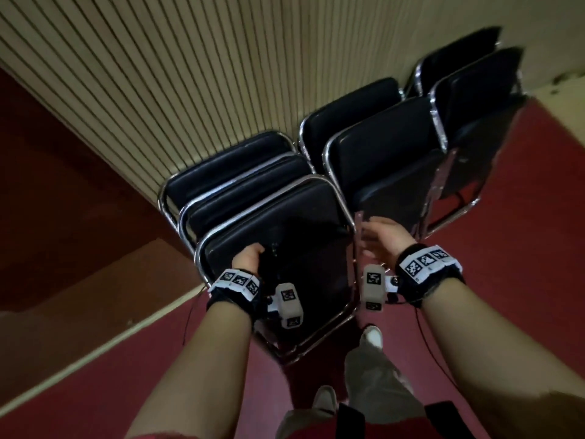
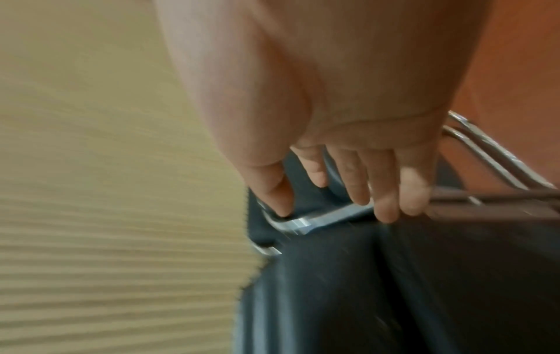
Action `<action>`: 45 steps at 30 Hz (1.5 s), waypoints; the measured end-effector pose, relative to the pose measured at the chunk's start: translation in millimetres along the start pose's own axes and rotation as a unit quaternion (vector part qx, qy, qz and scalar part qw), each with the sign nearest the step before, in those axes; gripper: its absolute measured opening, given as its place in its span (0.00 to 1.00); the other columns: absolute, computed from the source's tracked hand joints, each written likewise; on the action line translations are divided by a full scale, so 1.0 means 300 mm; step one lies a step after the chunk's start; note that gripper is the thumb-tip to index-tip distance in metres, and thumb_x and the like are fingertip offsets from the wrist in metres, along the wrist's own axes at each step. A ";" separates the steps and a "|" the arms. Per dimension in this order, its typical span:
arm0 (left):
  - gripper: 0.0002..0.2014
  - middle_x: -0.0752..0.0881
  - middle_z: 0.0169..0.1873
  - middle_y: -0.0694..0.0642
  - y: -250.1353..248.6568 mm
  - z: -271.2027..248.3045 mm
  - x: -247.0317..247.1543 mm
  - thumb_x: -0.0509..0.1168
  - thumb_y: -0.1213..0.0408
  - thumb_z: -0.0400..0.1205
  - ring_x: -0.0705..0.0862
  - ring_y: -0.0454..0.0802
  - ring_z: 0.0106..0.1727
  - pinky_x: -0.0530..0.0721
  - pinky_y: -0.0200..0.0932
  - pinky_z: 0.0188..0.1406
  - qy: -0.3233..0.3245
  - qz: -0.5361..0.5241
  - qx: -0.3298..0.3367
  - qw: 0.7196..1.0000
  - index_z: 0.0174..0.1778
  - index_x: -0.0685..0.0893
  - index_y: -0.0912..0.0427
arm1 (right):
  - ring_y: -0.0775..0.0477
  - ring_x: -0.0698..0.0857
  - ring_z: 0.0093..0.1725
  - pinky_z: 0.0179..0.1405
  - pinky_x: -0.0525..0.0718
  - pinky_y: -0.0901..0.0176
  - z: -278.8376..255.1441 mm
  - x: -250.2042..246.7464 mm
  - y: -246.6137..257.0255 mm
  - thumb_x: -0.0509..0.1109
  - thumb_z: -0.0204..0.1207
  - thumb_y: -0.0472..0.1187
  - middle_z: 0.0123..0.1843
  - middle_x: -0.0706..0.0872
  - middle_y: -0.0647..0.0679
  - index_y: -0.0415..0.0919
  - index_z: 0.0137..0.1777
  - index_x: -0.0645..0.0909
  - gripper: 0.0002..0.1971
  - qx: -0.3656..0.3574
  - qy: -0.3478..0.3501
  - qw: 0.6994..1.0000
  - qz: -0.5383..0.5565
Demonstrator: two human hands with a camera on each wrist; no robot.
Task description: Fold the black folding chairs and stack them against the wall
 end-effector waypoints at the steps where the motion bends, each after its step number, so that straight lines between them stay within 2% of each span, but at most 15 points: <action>1: 0.15 0.84 0.39 0.58 -0.025 -0.015 0.017 0.67 0.63 0.78 0.83 0.57 0.49 0.82 0.54 0.55 0.008 0.021 0.027 0.999 0.58 0.86 0.65 | 0.46 0.79 0.31 0.31 0.74 0.58 -0.042 -0.023 0.019 0.70 0.81 0.36 0.36 0.79 0.45 0.46 0.48 0.75 0.06 -0.012 -0.021 1.000 0.009; 3: 0.14 0.83 0.38 0.57 -0.072 -0.080 0.074 0.67 0.64 0.79 0.82 0.56 0.47 0.81 0.51 0.50 0.041 0.052 0.067 0.996 0.59 0.86 0.66 | 0.44 0.81 0.33 0.34 0.77 0.56 -0.136 -0.090 0.056 0.71 0.80 0.36 0.37 0.81 0.45 0.47 0.54 0.74 0.09 -0.039 -0.056 0.997 0.041; 5: 0.07 0.84 0.38 0.56 -0.104 -0.132 0.158 0.67 0.67 0.80 0.82 0.55 0.44 0.79 0.45 0.43 0.066 0.065 0.111 0.989 0.51 0.87 0.63 | 0.44 0.82 0.31 0.33 0.78 0.57 -0.224 -0.174 0.086 0.70 0.80 0.34 0.35 0.82 0.46 0.46 0.59 0.73 0.12 -0.067 -0.087 0.992 0.068; 8: 0.14 0.84 0.50 0.55 -0.113 -0.236 0.319 0.69 0.68 0.81 0.81 0.54 0.53 0.81 0.50 0.57 0.102 0.097 0.198 0.970 0.63 0.85 0.62 | 0.49 0.80 0.26 0.31 0.76 0.60 -0.352 -0.327 0.108 0.68 0.81 0.32 0.28 0.80 0.49 0.44 0.59 0.72 0.12 -0.105 -0.127 0.981 0.099; 11: 0.14 0.87 0.52 0.57 -0.090 -0.345 0.483 0.72 0.66 0.79 0.85 0.55 0.54 0.83 0.51 0.63 0.133 0.096 0.236 0.958 0.61 0.85 0.59 | 0.46 0.78 0.33 0.33 0.72 0.59 -0.498 -0.492 0.110 0.68 0.81 0.33 0.36 0.80 0.44 0.44 0.59 0.74 0.10 -0.127 -0.167 0.970 0.125; 13: 0.15 0.87 0.52 0.59 -0.059 -0.429 0.603 0.72 0.67 0.79 0.85 0.55 0.54 0.83 0.52 0.65 0.173 0.120 0.256 0.944 0.61 0.85 0.58 | 0.45 0.79 0.34 0.35 0.73 0.57 -0.599 -0.614 0.093 0.68 0.81 0.32 0.37 0.81 0.44 0.43 0.57 0.76 0.09 -0.141 -0.203 0.958 0.144; 16: 0.12 0.88 0.52 0.60 0.019 -0.571 0.793 0.73 0.66 0.77 0.86 0.57 0.55 0.84 0.55 0.62 0.235 0.151 0.282 0.918 0.56 0.85 0.55 | 0.41 0.83 0.38 0.39 0.77 0.54 -0.750 -0.807 0.044 0.69 0.81 0.34 0.42 0.83 0.43 0.43 0.62 0.76 0.12 -0.156 -0.259 0.937 0.173; 19: 0.12 0.88 0.52 0.59 0.147 -0.742 1.008 0.72 0.68 0.78 0.85 0.55 0.52 0.83 0.50 0.58 0.302 0.197 0.303 0.882 0.58 0.85 0.57 | 0.39 0.85 0.42 0.45 0.80 0.48 -0.930 -1.023 -0.044 0.69 0.81 0.34 0.46 0.84 0.42 0.42 0.64 0.76 0.13 -0.167 -0.320 0.909 0.207; 22: 0.14 0.88 0.54 0.62 0.342 -0.960 1.220 0.74 0.65 0.75 0.86 0.60 0.57 0.83 0.59 0.66 0.371 0.250 0.317 0.836 0.57 0.86 0.56 | 0.42 0.85 0.40 0.44 0.81 0.50 -1.151 -1.245 -0.177 0.68 0.82 0.35 0.45 0.84 0.42 0.42 0.64 0.76 0.13 -0.178 -0.389 0.871 0.243; 27: 0.14 0.87 0.54 0.60 0.824 -1.379 1.516 0.72 0.67 0.79 0.81 0.55 0.50 0.82 0.61 0.63 0.477 0.332 0.330 0.743 0.61 0.86 0.60 | 0.42 0.83 0.38 0.39 0.79 0.53 -1.569 -1.614 -0.507 0.67 0.82 0.34 0.44 0.84 0.41 0.41 0.64 0.76 0.13 -0.183 -0.503 0.780 0.324; 29: 0.13 0.88 0.54 0.62 1.051 -1.546 1.605 0.71 0.67 0.79 0.81 0.55 0.50 0.83 0.58 0.56 0.515 0.350 0.322 0.714 0.60 0.86 0.59 | 0.42 0.83 0.37 0.37 0.79 0.54 -1.739 -1.741 -0.651 0.67 0.82 0.34 0.44 0.83 0.41 0.41 0.64 0.76 0.12 -0.180 -0.536 0.748 0.349; 31: 0.12 0.87 0.51 0.60 1.271 -1.717 1.674 0.71 0.67 0.80 0.81 0.53 0.50 0.78 0.49 0.50 0.552 0.366 0.305 0.685 0.59 0.86 0.60 | 0.42 0.82 0.37 0.36 0.78 0.55 -1.901 -1.853 -0.782 0.66 0.82 0.34 0.43 0.83 0.41 0.42 0.62 0.76 0.11 -0.174 -0.566 0.716 0.371; 35: 0.09 0.86 0.47 0.53 1.711 -2.053 1.749 0.71 0.67 0.80 0.81 0.51 0.50 0.78 0.50 0.52 0.626 0.404 0.267 0.611 0.56 0.87 0.58 | 0.44 0.81 0.35 0.36 0.76 0.57 -2.243 -2.026 -1.032 0.66 0.81 0.33 0.38 0.82 0.43 0.43 0.58 0.76 0.08 -0.162 -0.636 0.644 0.392; 40: 0.05 0.85 0.37 0.50 2.061 -2.315 1.836 0.72 0.69 0.78 0.80 0.47 0.42 0.76 0.44 0.43 0.664 0.445 0.257 0.543 0.43 0.86 0.54 | 0.45 0.85 0.37 0.40 0.83 0.55 -2.502 -2.173 -1.269 0.64 0.75 0.25 0.39 0.84 0.40 0.40 0.56 0.81 0.14 -0.113 -0.720 0.557 0.398; 45: 0.09 0.81 0.34 0.51 2.272 -2.428 2.018 0.70 0.71 0.79 0.77 0.46 0.37 0.74 0.43 0.35 0.666 0.478 0.265 0.508 0.36 0.82 0.54 | 0.48 0.83 0.31 0.37 0.83 0.55 -2.550 -2.359 -1.396 0.61 0.73 0.22 0.38 0.82 0.37 0.39 0.50 0.82 0.15 -0.083 -0.741 0.504 0.435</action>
Point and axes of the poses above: each hand's wrist, its own z-axis towards the middle knuckle, its own x-axis out of the palm, y = z × x, the point moved 1 cm from there along z, towards the middle knuckle
